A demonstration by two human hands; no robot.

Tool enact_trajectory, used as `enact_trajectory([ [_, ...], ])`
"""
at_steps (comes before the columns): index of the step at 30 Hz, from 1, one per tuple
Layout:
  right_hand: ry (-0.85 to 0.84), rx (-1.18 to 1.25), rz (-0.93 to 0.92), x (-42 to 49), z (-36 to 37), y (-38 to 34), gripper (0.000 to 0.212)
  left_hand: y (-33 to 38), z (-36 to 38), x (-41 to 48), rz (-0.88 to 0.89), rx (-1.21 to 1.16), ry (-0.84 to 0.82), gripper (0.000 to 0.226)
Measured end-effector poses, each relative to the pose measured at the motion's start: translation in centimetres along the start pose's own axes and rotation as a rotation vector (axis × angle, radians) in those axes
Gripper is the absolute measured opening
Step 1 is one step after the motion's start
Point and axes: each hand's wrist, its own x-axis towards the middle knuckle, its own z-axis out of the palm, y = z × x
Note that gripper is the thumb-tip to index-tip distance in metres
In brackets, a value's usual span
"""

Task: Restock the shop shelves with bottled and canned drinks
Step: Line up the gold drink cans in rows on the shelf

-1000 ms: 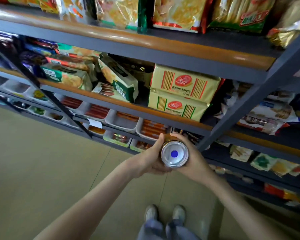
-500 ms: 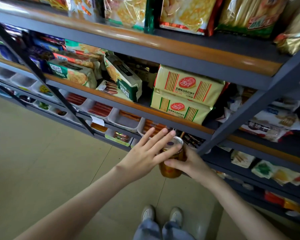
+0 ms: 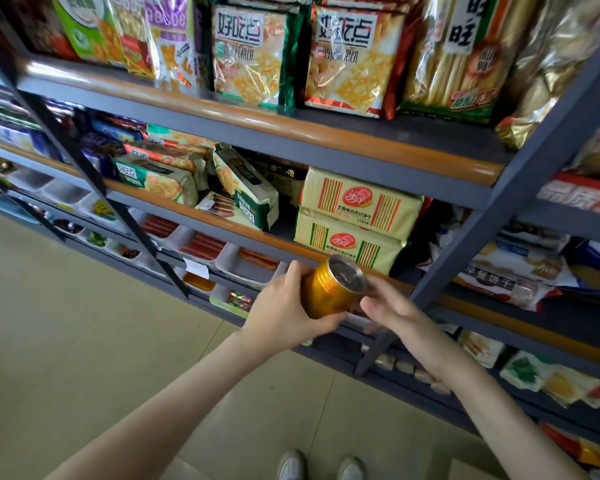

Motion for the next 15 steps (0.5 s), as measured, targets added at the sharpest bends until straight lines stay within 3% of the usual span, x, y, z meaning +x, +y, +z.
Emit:
enact_trajectory([
  [5, 0.133, -0.171, -0.123, 0.5, 0.1, -3.4, 0.082, 3.6, -1.1, 2.1, -0.087, -0.016, 0.018, 0.073],
  [11, 0.319, -0.170, -0.316, 1.8, -0.4, -10.0, 0.065, 7.9, -5.9, 5.6, 0.015, 0.071, 0.189, 0.057],
  [15, 0.452, -0.227, -0.513, 3.6, 0.0, -15.4, 0.062, 9.0, -10.8, 8.5, 0.191, 0.100, 0.269, 0.052],
])
